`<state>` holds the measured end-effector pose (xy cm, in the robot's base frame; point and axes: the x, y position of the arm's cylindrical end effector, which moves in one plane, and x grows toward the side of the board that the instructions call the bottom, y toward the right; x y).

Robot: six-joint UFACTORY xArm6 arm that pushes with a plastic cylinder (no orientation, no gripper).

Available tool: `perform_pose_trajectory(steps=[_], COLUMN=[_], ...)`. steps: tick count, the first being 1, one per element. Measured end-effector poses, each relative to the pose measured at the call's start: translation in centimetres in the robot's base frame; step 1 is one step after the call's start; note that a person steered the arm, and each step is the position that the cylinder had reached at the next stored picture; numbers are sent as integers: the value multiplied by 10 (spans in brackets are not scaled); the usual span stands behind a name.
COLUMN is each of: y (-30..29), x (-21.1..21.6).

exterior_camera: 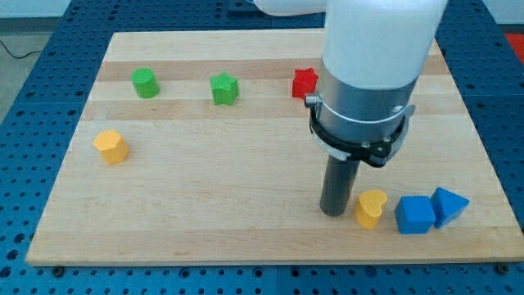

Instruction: Push the yellow hexagon towards right

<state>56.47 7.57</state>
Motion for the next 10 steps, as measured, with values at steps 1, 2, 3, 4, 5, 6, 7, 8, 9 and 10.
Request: perform_pose_trajectory(steps=[1,2,3,4,5,6,7,8,9,10], y=[14,21,-17,-79,-141,-238,-347,-380,-362,-303], x=[2,2,-8,-66,-122,-136,-134,-123,-96,-78])
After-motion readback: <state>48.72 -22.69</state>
